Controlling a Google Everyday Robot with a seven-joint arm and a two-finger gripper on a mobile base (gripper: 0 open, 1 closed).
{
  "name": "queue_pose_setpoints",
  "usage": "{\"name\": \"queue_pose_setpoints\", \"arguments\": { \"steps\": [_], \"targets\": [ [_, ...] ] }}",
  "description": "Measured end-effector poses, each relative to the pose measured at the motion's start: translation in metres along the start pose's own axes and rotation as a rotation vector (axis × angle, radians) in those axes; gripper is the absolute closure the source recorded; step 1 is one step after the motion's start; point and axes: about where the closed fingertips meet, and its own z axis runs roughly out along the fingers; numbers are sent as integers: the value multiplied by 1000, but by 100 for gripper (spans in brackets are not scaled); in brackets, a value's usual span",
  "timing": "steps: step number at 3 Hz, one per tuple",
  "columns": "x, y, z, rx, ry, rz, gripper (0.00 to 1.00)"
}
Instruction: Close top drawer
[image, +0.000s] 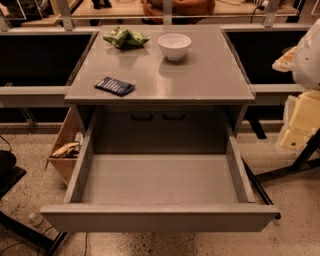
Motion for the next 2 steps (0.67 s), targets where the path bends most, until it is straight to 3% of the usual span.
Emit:
{"name": "queue_pose_setpoints", "arguments": {
  "steps": [1, 2],
  "targets": [
    [0, 0, 0, 0, 0, 0, 0],
    [-12, 9, 8, 16, 12, -20, 16]
  ]
}}
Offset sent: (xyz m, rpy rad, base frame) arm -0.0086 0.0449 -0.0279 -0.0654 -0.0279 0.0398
